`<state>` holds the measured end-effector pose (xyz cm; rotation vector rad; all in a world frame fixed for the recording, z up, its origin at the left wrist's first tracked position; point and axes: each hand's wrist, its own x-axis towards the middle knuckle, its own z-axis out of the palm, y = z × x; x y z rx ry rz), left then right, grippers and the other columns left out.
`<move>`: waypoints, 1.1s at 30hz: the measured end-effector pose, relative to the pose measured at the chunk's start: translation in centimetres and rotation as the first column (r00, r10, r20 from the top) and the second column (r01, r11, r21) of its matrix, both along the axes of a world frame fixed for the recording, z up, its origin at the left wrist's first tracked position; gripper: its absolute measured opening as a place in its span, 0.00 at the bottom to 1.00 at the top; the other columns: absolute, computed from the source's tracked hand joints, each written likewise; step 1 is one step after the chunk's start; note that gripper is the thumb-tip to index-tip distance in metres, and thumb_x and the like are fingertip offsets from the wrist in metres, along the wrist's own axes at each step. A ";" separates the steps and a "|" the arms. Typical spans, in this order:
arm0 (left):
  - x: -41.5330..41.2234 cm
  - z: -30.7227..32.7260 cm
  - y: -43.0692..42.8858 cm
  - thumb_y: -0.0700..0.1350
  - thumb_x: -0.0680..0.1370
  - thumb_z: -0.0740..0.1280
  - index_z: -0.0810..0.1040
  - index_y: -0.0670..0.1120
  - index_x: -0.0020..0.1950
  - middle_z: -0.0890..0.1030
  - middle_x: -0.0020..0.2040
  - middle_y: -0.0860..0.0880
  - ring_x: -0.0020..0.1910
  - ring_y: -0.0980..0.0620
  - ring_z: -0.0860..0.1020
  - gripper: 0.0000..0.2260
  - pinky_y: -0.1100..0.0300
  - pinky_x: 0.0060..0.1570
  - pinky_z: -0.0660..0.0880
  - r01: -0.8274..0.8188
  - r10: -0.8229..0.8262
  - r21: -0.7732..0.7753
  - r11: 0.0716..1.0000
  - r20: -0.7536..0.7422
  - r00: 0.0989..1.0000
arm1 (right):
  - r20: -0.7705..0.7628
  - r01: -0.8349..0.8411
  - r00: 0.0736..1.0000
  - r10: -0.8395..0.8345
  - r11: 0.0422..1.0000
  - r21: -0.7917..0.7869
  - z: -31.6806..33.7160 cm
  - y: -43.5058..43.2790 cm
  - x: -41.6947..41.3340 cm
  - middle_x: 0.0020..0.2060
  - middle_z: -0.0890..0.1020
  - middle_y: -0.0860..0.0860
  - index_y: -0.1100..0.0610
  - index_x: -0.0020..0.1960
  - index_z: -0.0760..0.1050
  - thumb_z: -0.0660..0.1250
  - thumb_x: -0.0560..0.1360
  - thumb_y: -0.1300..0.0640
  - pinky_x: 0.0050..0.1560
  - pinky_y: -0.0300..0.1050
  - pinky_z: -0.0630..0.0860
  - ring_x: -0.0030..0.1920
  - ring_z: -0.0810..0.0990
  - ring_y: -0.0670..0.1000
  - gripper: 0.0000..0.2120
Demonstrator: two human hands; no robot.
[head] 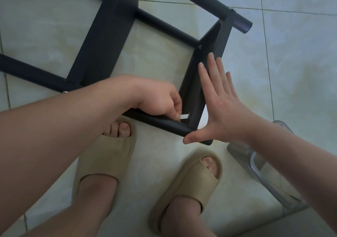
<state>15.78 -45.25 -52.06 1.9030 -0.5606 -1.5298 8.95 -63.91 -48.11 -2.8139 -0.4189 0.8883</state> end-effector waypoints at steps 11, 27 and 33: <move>0.8 -0.7 0.0 0.43 0.77 0.72 0.82 0.54 0.43 0.84 0.37 0.53 0.38 0.56 0.83 0.06 0.61 0.41 0.80 -0.166 0.173 -0.113 0.980 0.057 0.983 | 0.011 -0.001 1.000 0.001 1.000 0.007 -0.2 0.0 0.1 0.78 0.26 0.51 0.56 0.81 0.30 0.63 0.55 0.15 0.76 0.54 0.31 0.76 0.23 0.52 0.75; -0.5 -1.3 -1.3 0.42 0.79 0.70 0.80 0.46 0.50 0.86 0.38 0.49 0.40 0.54 0.85 0.01 0.63 0.38 0.79 -0.567 0.516 -0.088 0.819 -0.316 0.796 | 0.022 -0.001 1.000 0.000 1.000 0.014 -0.4 -0.1 0.0 0.78 0.27 0.52 0.56 0.81 0.30 0.62 0.54 0.15 0.77 0.56 0.32 0.77 0.24 0.53 0.75; -0.5 -1.4 -1.7 0.41 0.78 0.72 0.81 0.46 0.48 0.86 0.37 0.48 0.40 0.53 0.86 0.02 0.64 0.38 0.79 -0.622 0.584 -0.168 0.765 -0.224 0.780 | 0.020 -0.005 1.000 0.005 1.000 0.016 -0.4 -0.1 0.1 0.78 0.27 0.51 0.56 0.81 0.30 0.62 0.55 0.15 0.77 0.57 0.32 0.77 0.23 0.53 0.75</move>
